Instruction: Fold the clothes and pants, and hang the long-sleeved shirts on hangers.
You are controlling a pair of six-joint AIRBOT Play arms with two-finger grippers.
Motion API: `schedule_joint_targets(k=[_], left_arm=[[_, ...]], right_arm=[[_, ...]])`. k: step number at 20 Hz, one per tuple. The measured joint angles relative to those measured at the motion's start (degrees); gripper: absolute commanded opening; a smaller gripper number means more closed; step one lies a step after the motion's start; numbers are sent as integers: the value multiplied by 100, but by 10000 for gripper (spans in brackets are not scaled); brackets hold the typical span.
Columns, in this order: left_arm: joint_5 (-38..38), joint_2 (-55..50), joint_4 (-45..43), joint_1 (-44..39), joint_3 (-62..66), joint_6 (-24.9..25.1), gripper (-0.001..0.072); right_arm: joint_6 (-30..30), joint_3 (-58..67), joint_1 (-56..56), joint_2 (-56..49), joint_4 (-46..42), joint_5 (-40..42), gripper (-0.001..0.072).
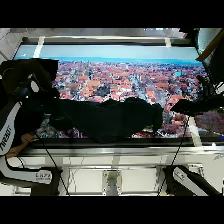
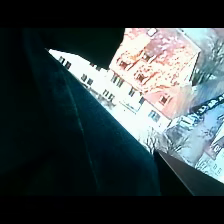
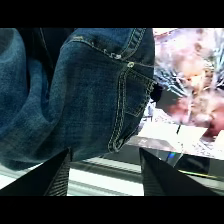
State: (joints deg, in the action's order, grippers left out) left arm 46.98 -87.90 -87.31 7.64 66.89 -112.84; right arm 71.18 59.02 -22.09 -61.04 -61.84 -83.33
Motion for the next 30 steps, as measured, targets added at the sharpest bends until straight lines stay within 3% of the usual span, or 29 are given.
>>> schedule_joint_targets(k=[4, 5, 7, 8, 15, 20, 22, 23, 30], left_arm=[[22, -61, 50, 98, 0, -31, 696], [-26, -92, 94, 96, 0, -31, 571], [-151, -155, 238, 55, 0, -31, 93], [-249, -179, 297, 17, 0, -33, 17], [-761, 57, 396, -155, 0, 330, 18], [-804, 772, 354, -166, 0, 778, 18], [-822, 1014, 328, -166, 0, 887, 18], [-822, 1097, 317, -166, 0, 931, 18], [-579, 1300, 297, -166, -2, 1023, 18]], right_arm=[[-11, -13, 0, 11, 11, 118, 491], [-15, -17, 0, 11, 11, 175, 491], [-20, -17, 0, 11, 15, 245, 491], [-22, -17, 0, 11, 17, 275, 491], [-400, -149, 0, 46, -326, 61, 491], [-1012, -1292, -7, 328, -234, -13, 496], [-1346, -1919, -7, 398, 175, 101, 617], [-1497, -2199, -7, 417, 404, 234, 677], [-2221, -3093, -7, 420, 1427, 1976, 675]])
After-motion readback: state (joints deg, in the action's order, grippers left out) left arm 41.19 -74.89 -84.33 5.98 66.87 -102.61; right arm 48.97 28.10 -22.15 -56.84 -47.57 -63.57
